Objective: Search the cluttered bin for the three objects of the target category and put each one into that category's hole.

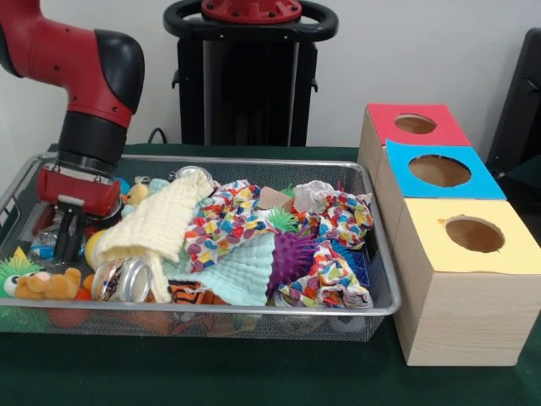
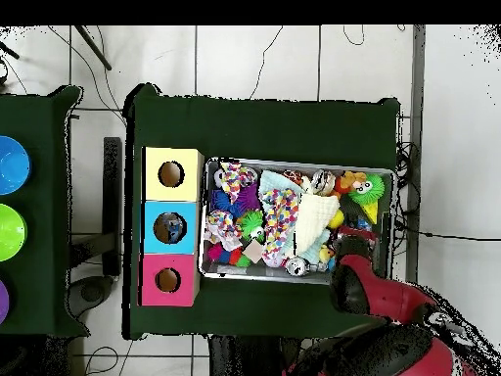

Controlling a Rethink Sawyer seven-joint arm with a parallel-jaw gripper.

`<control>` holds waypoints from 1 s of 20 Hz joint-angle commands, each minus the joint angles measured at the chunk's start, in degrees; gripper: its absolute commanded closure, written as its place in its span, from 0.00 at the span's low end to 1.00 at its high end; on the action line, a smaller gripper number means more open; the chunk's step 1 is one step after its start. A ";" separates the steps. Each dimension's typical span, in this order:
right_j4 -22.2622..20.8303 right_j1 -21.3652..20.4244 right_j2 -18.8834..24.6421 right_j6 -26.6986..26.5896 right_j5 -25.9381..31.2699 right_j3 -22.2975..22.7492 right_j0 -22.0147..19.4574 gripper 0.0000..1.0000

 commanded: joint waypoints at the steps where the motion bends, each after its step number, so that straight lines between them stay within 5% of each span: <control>1: -4.41 -2.64 3.92 8.33 -0.65 1.81 0.68 1.00; 7: -7.01 -5.71 6.84 9.97 4.88 1.70 -0.71 1.00; 12: -7.99 -3.48 7.77 10.44 5.52 0.68 -2.19 1.00; 13: -7.43 -3.49 7.47 9.77 6.82 0.68 -1.85 0.00; 16: -7.24 -4.32 10.23 9.86 13.31 1.27 -3.66 0.00; 20: -3.76 -2.95 15.02 4.78 29.25 1.57 -7.30 0.00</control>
